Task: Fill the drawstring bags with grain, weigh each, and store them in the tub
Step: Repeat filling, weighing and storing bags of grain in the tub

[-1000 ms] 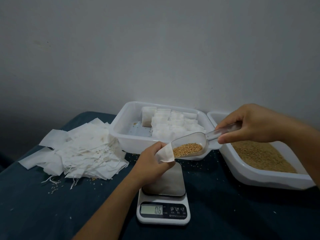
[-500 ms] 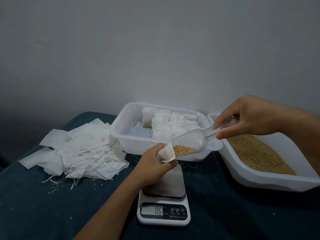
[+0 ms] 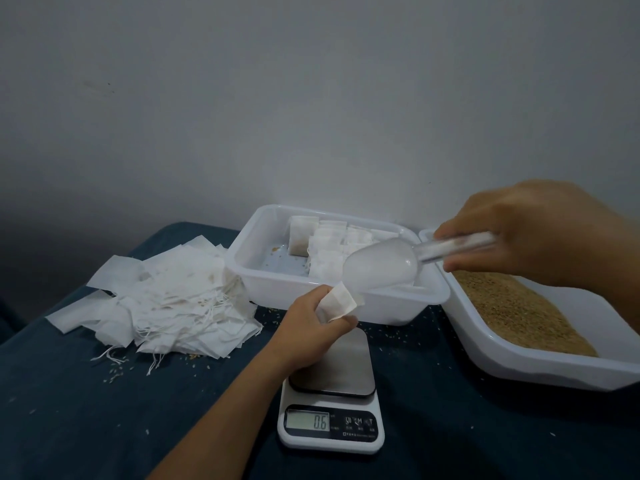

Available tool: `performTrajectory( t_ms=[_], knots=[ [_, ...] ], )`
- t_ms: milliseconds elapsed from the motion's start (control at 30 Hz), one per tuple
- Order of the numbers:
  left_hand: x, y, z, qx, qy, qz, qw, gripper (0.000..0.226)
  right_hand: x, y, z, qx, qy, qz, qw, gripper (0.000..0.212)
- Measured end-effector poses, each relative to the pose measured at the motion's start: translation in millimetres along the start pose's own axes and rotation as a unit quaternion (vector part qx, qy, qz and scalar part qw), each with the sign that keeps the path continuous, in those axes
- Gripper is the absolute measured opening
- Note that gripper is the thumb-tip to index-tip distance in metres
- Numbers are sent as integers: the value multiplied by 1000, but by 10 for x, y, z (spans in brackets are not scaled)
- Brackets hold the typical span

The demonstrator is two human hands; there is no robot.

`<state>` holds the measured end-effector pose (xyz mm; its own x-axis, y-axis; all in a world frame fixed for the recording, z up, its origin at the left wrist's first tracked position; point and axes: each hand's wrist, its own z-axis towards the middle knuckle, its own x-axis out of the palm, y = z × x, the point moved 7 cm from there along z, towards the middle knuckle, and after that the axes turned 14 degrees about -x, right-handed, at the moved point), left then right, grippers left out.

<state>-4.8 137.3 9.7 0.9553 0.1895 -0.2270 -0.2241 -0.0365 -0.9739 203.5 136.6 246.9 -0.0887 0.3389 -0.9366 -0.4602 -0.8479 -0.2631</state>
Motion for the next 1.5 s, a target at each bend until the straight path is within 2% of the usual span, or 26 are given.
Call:
performTrajectory(
  t_ms=[67,167,233,300,400,500,533,667,833,967,1033,1133,1200,1300,1367,1500],
  knots=[
    [-21,-5,5,-5,-11,-23,1000,19,24,-102,-122,20,-32,-3,999,45],
    [-26,-2,11,-24,-4,-75,997,20,293,-385,-384,166,-68,75,981,32],
    [14,3,3,-43,30,-127,990,22,727,-480,-513,259,-121,188,940,22],
    [78,6,-9,-66,83,-181,978,29,1280,-375,-496,307,-164,331,877,17],
    [181,3,-50,-101,180,-226,952,49,1924,22,-218,282,-159,507,799,15],
    [254,-25,-137,-108,270,-246,925,49,2109,351,61,190,-172,650,716,31],
    [269,-41,-167,-108,289,-249,918,46,2088,407,112,163,-186,662,707,33],
    [325,-76,-231,-123,302,-244,913,44,1919,466,149,102,-253,649,711,23],
    [377,-122,-284,-113,308,-244,913,39,1930,432,56,133,-303,613,717,16],
    [367,-106,-227,-113,284,-263,915,61,1927,386,6,169,-333,588,718,13],
    [359,-89,-188,-103,265,-270,920,54,1934,352,-17,191,-340,578,717,15],
    [320,-19,-111,-117,192,-255,941,29,1973,292,-62,213,-346,580,706,16],
    [275,24,-65,-118,143,-235,954,24,1987,257,-82,220,-350,580,702,17],
    [232,18,-46,-98,113,-219,964,22,2013,212,-103,225,-352,579,700,21],
    [209,3,-43,-84,98,-211,969,23,2050,211,-108,211,-345,578,709,22],
    [192,5,-32,-75,82,-195,975,22,2140,285,-82,202,-305,543,756,24]
  ],
)
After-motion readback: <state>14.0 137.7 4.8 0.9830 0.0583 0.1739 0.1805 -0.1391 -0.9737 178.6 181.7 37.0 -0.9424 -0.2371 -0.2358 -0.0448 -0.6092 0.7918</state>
